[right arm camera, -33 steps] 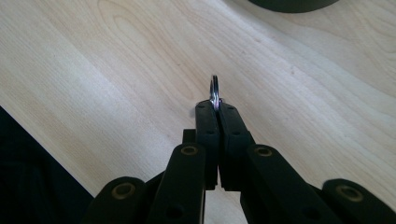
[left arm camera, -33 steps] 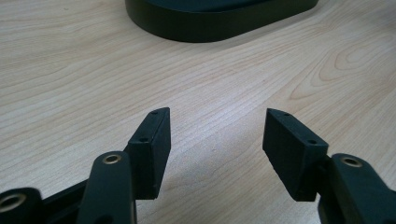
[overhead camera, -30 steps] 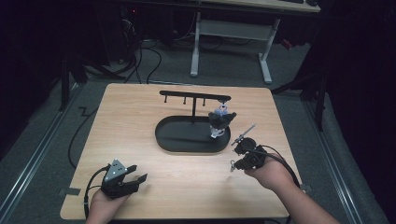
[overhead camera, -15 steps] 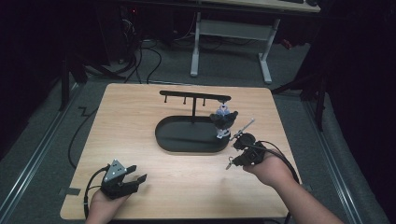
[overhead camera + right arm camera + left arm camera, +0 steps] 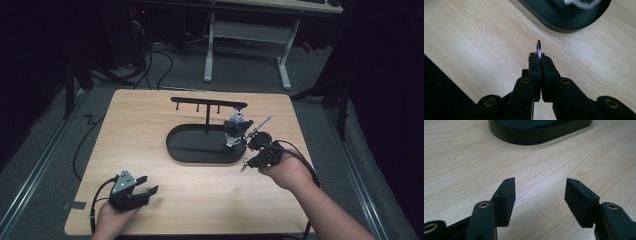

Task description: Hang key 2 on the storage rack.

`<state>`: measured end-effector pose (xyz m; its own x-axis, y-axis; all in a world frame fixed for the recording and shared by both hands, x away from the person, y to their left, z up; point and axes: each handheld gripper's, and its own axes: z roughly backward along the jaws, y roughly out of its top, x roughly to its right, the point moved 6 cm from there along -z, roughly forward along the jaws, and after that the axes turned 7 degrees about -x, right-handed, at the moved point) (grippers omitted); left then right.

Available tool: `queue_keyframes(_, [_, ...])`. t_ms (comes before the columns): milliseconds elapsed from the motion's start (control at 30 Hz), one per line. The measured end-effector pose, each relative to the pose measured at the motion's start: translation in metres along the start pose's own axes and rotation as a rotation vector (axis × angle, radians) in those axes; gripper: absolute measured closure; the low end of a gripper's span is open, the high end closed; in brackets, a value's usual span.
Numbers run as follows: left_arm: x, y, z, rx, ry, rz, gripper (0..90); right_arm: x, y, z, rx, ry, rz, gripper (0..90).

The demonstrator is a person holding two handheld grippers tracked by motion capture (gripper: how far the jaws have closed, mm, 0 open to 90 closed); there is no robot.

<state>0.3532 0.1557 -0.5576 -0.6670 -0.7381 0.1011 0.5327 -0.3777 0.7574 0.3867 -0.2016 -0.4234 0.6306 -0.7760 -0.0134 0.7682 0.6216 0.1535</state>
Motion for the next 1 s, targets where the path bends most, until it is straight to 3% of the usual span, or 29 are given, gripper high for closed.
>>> queue_keyframes(267, [0.000, 0.000, 0.000, -0.003, -0.003, -0.007, 42.5, 0.003, 0.011, 0.002, -0.002, 0.007, 0.019, 89.1])
queue_keyframes(300, [0.001, 0.000, -0.001, -0.003, -0.004, -0.006, 42.4, 0.001, 0.012, 0.003, -0.010, 0.014, -0.011, 89.1])
queue_keyframes(367, [0.001, 0.000, 0.000, -0.005, -0.007, -0.006, 42.5, 0.004, 0.018, 0.003, -0.005, 0.012, 0.019, 89.1])
queue_keyframes(400, [0.001, 0.000, 0.000, -0.004, -0.007, -0.005, 42.5, 0.003, 0.019, 0.003, -0.012, 0.016, 0.010, 89.1])
queue_keyframes(767, [0.004, -0.001, 0.001, -0.008, -0.008, -0.019, 42.5, 0.013, 0.054, 0.007, -0.001, 0.019, 0.014, 89.1])
queue_keyframes(867, [0.003, -0.001, 0.001, -0.007, -0.008, -0.018, 42.4, 0.015, 0.063, 0.009, 0.000, 0.019, -0.007, 89.1])
queue_keyframes(1000, [0.003, -0.002, 0.001, -0.008, -0.007, -0.015, 42.5, 0.018, 0.077, 0.012, 0.006, 0.021, 0.010, 89.1])
